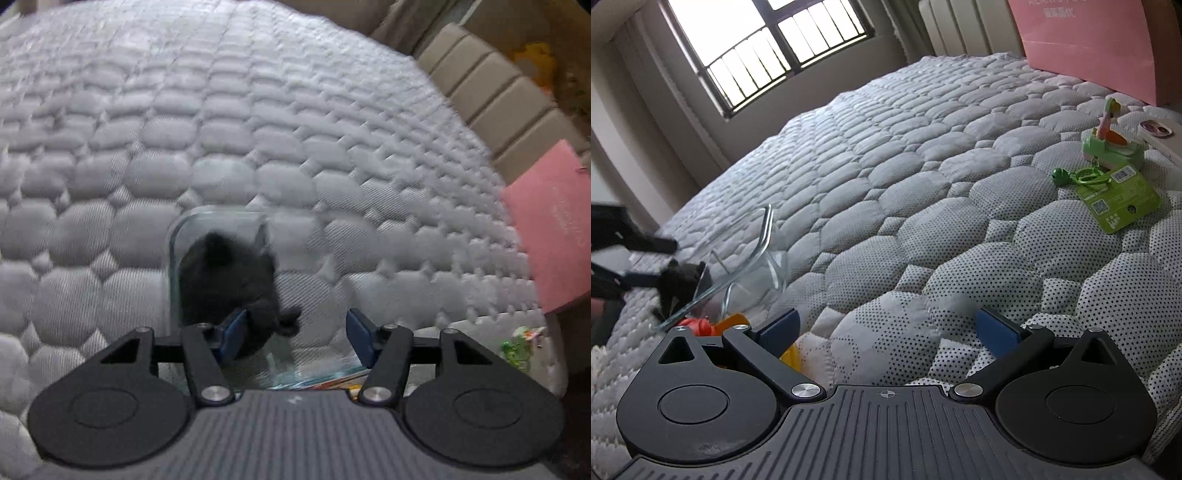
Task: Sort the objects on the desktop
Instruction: 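Lower the bear into the glass container and open the left tool, then grasp the red toy figure with the right tool and lift it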
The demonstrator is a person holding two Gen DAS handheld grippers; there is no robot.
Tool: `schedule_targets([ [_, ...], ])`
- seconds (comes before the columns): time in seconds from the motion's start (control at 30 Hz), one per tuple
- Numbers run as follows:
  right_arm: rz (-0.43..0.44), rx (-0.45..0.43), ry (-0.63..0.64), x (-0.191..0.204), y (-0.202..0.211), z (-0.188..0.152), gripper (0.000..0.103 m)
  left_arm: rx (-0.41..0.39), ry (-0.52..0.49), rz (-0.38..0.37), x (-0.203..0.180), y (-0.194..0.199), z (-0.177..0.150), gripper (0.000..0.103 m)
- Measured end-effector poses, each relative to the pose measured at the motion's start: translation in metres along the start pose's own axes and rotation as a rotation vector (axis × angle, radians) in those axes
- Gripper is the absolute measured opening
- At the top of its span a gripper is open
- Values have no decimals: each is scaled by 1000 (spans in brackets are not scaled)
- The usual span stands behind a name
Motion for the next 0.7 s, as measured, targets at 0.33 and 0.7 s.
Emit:
schedule_targets([
  [0.33,61,5,-5,14,10,3,103,-183,-72,-25,-6,56,-32,98],
  [0.7,96,55,301,121,-2,-14,103,-226,-72,170,43,95,-147,103],
])
Point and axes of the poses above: each gripper's, at about its wrist camera, not at the fingertips, and y roughly against the way its jaws point, x to its left, z to its top, the point moved 3 cm from there along -y, roughly the way its jaws point, and after that the axes turned 1 degree about z, right-handed, at the moved point
